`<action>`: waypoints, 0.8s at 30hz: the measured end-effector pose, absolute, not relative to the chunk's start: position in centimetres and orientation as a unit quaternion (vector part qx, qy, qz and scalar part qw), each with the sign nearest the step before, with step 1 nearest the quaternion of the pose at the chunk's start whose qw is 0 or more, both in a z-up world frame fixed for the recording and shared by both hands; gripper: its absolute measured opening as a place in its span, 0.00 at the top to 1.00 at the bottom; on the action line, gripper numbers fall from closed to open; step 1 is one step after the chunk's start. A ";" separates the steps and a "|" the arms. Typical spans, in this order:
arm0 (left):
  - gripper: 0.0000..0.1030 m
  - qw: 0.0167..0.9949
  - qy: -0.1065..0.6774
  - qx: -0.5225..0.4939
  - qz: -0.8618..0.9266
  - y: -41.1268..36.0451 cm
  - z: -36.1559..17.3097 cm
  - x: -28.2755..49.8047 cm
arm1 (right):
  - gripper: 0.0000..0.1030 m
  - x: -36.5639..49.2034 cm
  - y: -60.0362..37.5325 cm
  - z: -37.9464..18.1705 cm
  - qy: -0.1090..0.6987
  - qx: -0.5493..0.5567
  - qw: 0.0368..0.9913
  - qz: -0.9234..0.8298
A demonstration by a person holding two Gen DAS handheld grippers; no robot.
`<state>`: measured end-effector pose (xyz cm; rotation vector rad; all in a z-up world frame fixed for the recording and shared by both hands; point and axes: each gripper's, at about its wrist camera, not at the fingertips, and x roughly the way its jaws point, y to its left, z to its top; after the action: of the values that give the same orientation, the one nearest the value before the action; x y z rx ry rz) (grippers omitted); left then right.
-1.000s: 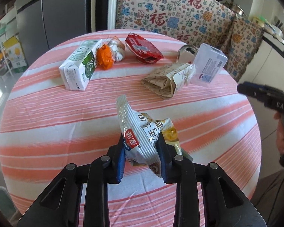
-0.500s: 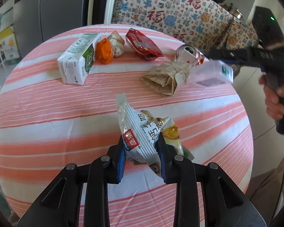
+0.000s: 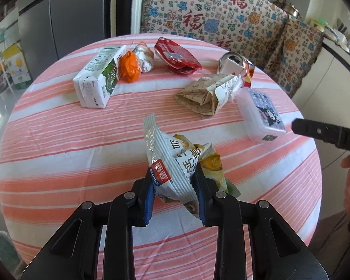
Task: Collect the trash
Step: 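Lift the chip bag with the left tool while the right tool grasps the clear plastic box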
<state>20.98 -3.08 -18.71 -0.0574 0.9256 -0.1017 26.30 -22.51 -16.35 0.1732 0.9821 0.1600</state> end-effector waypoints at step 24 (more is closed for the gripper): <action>0.16 0.876 0.459 -0.078 -0.129 2.8 -16.4 19.1 | 0.23 26.0 -23.1 -19.6 0.484 -0.005 0.875 -0.004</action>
<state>19.13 2.76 -16.36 -0.1631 0.9575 -0.2683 26.04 -23.06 -19.60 -0.0113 1.0112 -0.0087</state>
